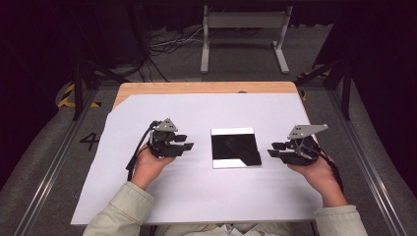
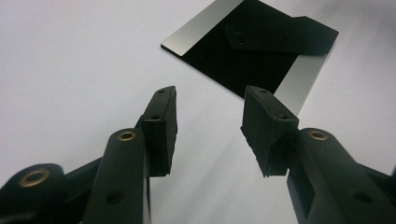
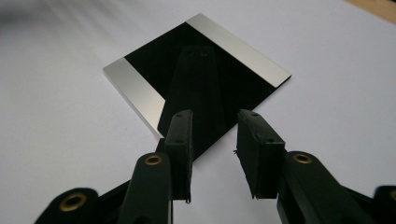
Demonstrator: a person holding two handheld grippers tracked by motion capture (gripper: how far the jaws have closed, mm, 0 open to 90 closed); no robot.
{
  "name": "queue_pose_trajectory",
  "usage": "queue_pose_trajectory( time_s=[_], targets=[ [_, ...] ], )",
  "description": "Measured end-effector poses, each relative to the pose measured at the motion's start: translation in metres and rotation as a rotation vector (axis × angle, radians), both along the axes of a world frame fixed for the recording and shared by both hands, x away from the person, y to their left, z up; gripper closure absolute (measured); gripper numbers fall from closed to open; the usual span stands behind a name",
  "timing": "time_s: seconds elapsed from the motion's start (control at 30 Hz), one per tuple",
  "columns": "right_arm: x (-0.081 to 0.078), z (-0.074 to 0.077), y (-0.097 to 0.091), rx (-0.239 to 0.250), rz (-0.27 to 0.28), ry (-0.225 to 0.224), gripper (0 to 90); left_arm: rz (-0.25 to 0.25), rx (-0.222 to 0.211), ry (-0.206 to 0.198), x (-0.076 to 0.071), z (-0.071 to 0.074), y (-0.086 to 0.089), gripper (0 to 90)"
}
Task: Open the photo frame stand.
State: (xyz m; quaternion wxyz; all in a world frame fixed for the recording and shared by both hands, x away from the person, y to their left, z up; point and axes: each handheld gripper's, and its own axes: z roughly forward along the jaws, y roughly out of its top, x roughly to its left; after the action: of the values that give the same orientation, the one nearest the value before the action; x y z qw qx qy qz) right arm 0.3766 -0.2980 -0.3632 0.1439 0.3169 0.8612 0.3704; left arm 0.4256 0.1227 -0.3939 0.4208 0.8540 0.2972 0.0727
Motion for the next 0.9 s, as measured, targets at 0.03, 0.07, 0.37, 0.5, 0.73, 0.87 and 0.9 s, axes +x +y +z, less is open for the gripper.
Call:
queue_pose_trajectory(
  time_s=[0.03,0.07,0.37,0.5,0.73,0.87,0.9],
  targets=[
    [0.000,-0.001,0.001,-0.006,-0.001,0.009,66.0,0.004,0.002,0.003,0.000,0.000,0.000,55.1],
    [0.001,-0.002,0.002,-0.012,-0.001,0.014,66.2,0.007,0.000,0.010,0.001,-0.001,0.000,54.9],
    [0.004,-0.014,0.013,-0.053,0.018,0.074,69.1,0.003,0.011,0.027,0.002,-0.004,-0.002,54.2],
    [0.006,-0.021,0.017,-0.090,0.018,0.111,69.1,0.005,0.015,0.023,0.002,-0.004,-0.002,53.3],
    [0.009,-0.033,0.023,-0.131,0.038,0.175,69.4,0.007,0.014,0.024,0.002,-0.004,-0.002,52.5],
    [0.011,-0.039,0.025,-0.162,0.039,0.205,71.8,0.004,0.019,0.022,0.003,-0.005,-0.002,52.1],
    [0.011,-0.040,0.025,-0.175,0.036,0.212,73.2,0.003,0.019,0.025,0.003,-0.005,-0.002,52.1]
  ],
)
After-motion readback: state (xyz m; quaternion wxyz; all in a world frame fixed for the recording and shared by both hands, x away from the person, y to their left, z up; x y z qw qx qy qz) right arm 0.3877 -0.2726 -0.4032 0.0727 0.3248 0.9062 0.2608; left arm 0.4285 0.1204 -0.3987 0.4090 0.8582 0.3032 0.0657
